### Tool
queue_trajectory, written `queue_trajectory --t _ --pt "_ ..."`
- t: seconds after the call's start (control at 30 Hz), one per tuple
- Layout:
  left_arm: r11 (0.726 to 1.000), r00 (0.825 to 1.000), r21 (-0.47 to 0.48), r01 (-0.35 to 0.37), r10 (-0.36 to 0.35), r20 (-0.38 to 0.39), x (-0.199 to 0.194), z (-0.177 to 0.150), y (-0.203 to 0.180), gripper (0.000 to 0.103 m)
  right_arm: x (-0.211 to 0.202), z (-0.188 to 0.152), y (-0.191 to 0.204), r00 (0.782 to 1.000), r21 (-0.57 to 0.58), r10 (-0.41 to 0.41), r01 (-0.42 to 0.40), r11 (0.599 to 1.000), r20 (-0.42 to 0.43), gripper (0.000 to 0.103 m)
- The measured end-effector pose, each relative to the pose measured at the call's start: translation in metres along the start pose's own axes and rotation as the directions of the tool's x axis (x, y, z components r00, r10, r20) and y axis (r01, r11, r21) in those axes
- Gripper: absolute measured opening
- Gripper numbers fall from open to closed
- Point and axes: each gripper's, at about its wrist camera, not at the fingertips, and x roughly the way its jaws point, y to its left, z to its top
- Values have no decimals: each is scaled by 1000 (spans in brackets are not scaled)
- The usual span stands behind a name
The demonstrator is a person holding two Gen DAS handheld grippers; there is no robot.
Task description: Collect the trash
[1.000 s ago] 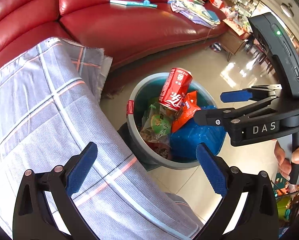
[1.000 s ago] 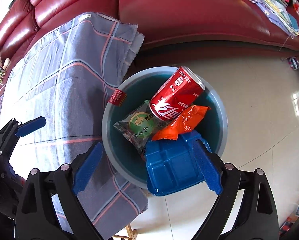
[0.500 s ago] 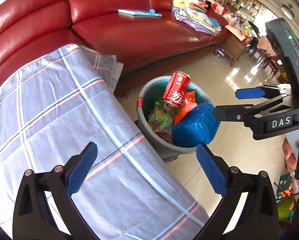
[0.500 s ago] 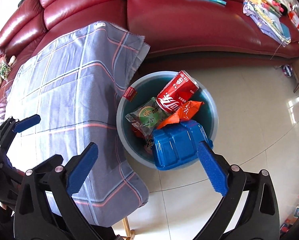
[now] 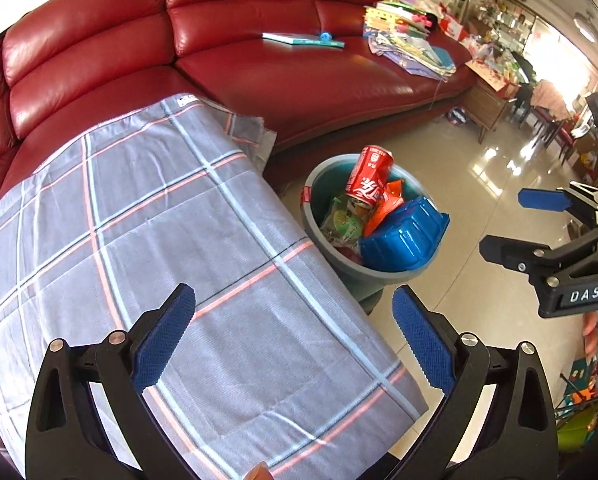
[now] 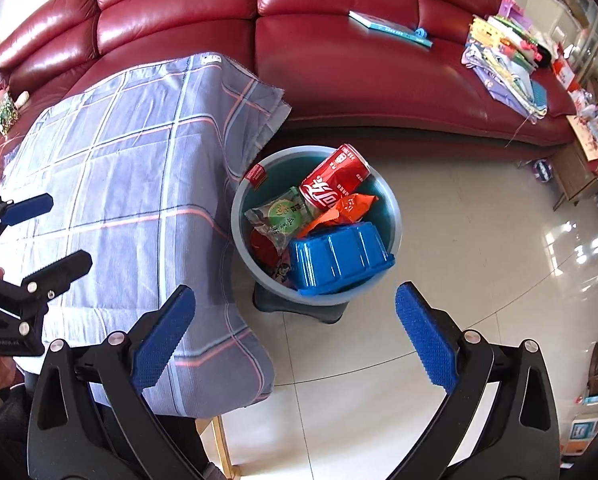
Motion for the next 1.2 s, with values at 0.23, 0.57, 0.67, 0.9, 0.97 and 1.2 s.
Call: queue_trajectory --t 0.23,0.57,0.67,0.9,0.97,1.2 --pt "999 999 -13 -42 42 21 -18 -18 3 99 -9 -22 12 1000 -1 -18 18 1000 8 96" --pt "996 995 -46 -74 77 60 -37 -35 7 99 -18 -40 27 999 -22 -30 31 999 20 96" --pt "995 994 -46 -83 86 62 -38 -38 7 99 -19 -41 30 999 -30 -31 32 999 22 96" --pt "994 993 -54 -93 97 68 -39 -40 9 99 -15 -38 34 998 -41 -52 53 998 24 96" --pt "994 993 -60 -92 96 66 -38 -40 11 99 -13 -38 34 999 -38 -48 49 998 18 96" --pt "992 993 -75 -98 102 55 -33 -42 16 99 -4 -38 36 999 -42 -48 48 998 2 96"
